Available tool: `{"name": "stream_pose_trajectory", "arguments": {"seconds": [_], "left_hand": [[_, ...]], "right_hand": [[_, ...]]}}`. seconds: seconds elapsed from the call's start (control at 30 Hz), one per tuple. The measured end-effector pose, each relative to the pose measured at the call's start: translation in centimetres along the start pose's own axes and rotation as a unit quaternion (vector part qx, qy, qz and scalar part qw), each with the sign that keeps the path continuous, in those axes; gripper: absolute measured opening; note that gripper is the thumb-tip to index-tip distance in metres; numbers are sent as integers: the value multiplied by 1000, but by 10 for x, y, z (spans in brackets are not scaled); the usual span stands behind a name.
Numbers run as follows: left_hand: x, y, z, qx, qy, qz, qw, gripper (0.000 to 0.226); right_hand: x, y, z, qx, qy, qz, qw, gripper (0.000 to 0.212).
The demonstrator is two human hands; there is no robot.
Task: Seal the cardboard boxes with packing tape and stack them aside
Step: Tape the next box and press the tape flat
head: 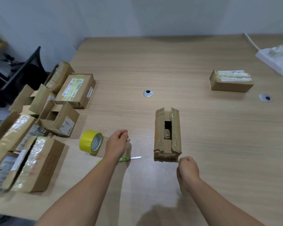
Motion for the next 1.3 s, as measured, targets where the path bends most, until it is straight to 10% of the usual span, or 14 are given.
{"name": "stream_pose_trajectory", "arguments": {"seconds": [0.23, 0.47, 0.9, 1.3], "left_hand": [[10, -60, -78, 0, -207, 84, 975, 29], [-18, -104, -115, -119, -334, -83, 931, 36], [-48, -117, -123, -152, -83, -227, 958, 20], [-47, -117, -132, -172, 22, -232, 957, 17]], "right_hand": [[13, 4, 37, -67, 116, 20, 991, 20], [2, 46, 71, -188, 268, 18, 945, 18], [-61, 76, 220, -261, 195, -38, 945, 10], [-86, 78, 292, -238, 87, 80, 964, 20]]}}
Point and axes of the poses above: each hand's wrist, its own y-axis away from the middle knuckle, its own z-axis out of the palm, x = y × z, the point moved 1 cm from there along -y, towards the middle knuckle, and after that the axes turned 14 degrees about z, right-handed, at the moved point
